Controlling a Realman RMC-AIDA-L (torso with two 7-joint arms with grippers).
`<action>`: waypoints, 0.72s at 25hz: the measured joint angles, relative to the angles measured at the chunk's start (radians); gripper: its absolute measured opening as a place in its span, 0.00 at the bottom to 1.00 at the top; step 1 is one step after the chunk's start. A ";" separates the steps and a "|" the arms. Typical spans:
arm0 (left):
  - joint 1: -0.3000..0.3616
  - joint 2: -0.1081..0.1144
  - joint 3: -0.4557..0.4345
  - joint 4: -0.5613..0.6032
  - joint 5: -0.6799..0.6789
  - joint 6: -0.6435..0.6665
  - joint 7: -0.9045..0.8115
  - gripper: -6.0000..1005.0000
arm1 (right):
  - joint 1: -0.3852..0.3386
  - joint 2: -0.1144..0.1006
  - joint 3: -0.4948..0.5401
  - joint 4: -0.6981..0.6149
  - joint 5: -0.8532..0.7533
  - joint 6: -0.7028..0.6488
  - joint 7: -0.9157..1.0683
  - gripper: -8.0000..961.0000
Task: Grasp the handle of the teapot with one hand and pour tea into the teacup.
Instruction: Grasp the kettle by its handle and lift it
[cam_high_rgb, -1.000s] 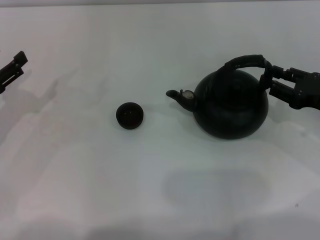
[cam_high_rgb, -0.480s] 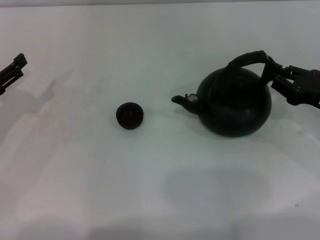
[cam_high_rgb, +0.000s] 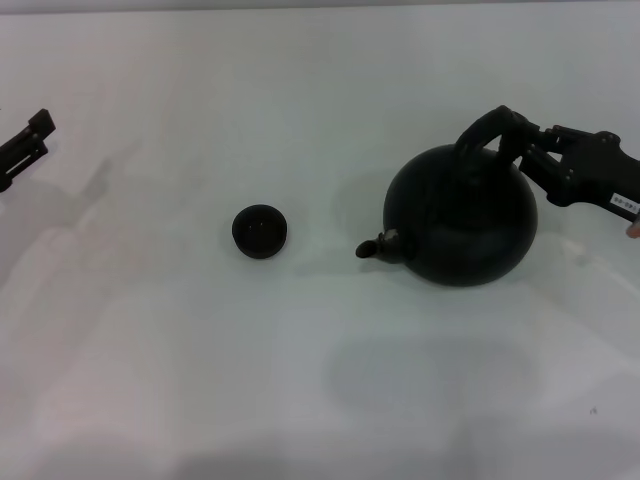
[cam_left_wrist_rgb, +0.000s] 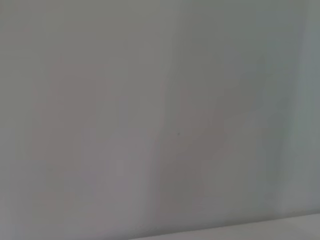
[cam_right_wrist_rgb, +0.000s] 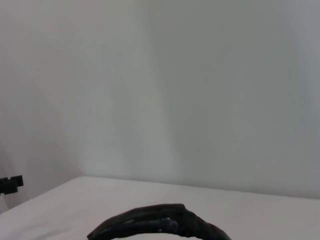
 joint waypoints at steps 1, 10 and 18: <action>0.000 0.000 -0.001 0.000 0.000 0.000 0.000 0.80 | 0.003 0.000 0.000 0.005 0.005 -0.005 -0.006 0.21; -0.001 -0.001 -0.003 -0.001 0.000 0.000 0.001 0.79 | 0.016 0.000 0.007 0.020 0.095 -0.018 -0.028 0.20; -0.001 -0.003 -0.003 -0.012 -0.002 0.022 0.001 0.79 | 0.042 0.001 0.002 0.013 0.154 -0.061 -0.097 0.17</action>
